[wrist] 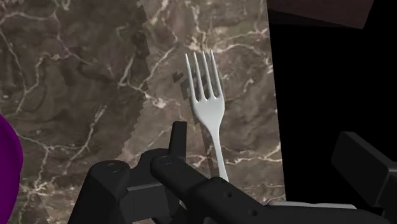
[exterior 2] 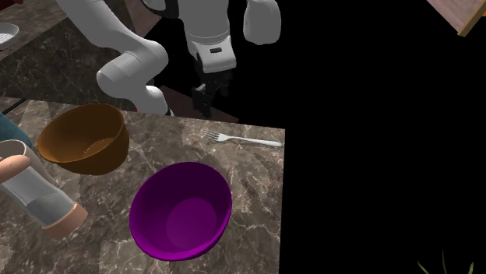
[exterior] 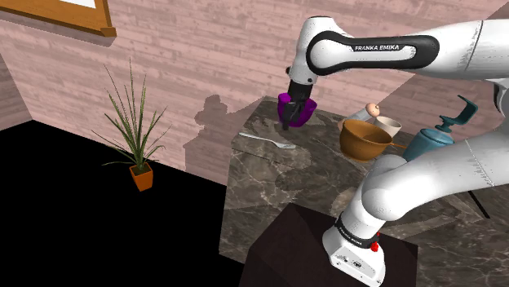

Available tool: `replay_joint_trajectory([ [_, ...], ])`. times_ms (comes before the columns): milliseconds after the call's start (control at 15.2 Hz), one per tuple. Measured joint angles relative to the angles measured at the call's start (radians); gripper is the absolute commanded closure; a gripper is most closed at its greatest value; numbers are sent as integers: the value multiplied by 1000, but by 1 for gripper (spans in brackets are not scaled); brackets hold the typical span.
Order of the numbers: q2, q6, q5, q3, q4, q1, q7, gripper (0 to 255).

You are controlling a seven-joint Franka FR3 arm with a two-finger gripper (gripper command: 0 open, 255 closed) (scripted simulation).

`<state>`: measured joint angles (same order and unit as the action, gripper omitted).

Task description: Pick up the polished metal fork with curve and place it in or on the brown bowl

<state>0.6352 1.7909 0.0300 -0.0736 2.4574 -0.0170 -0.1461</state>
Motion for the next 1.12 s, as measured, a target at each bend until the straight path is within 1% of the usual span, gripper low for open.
replay_joint_trajectory([
  [264,-116,141,31,-8,32,1,-27,0],
  [396,-141,180,39,-11,47,2,-34,0],
  [858,-179,286,45,-15,115,3,-34,0],
  [1122,-183,296,45,-16,119,3,-34,0],
])
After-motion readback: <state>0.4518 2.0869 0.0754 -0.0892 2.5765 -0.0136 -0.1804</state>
